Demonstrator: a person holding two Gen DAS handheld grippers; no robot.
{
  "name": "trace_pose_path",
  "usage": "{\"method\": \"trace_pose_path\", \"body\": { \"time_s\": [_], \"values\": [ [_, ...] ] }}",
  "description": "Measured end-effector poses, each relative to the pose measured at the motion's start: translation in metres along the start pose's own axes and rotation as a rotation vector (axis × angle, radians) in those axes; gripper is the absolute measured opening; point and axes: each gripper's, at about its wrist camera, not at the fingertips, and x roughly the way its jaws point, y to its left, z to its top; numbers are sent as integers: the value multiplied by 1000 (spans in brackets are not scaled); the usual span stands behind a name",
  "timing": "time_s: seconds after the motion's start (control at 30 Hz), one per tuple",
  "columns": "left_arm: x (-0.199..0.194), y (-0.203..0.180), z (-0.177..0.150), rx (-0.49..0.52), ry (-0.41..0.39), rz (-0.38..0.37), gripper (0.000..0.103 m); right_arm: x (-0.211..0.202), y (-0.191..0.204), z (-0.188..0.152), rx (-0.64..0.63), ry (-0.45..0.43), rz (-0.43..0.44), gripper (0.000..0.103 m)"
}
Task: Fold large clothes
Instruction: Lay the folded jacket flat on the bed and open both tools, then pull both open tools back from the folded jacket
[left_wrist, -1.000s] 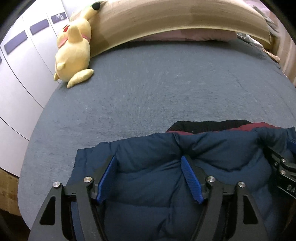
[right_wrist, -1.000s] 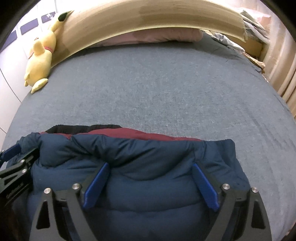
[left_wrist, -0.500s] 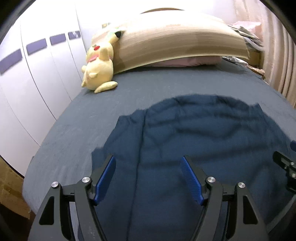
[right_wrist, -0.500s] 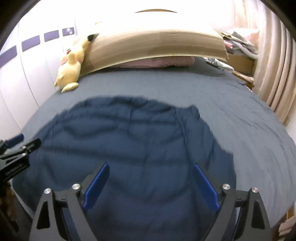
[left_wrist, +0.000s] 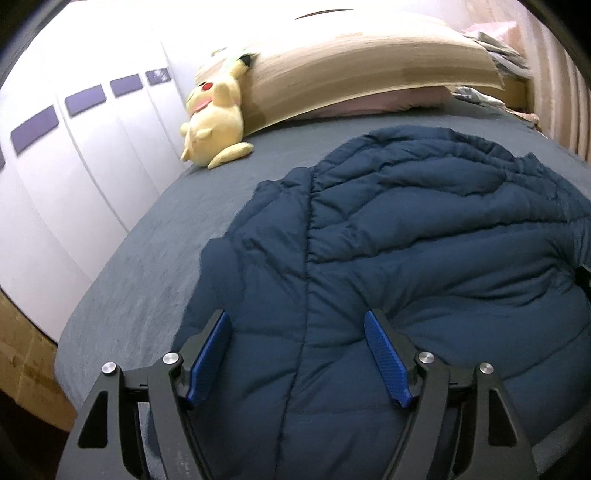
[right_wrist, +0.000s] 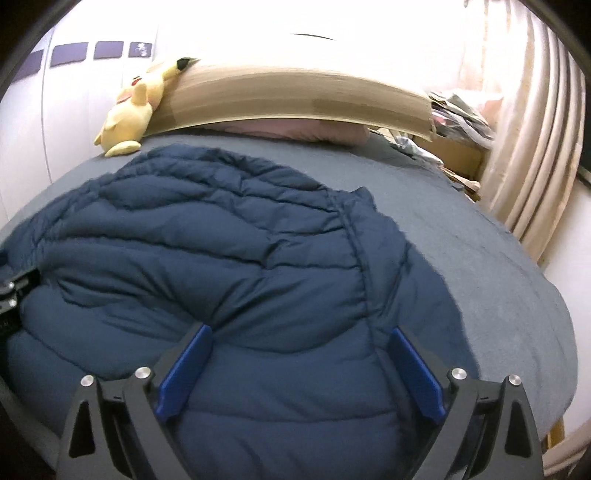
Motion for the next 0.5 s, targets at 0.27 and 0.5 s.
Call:
{"method": "trace_pose_path", "body": {
  "time_s": [0.27,0.5],
  "values": [
    [-27,47,-17,-139,32,-13,76,-49,-43,-17,111,-7,78,99],
    [-13,55,-33,-191,82,-51,77,-18,-64,-37,175,105,134,99]
  ]
}}
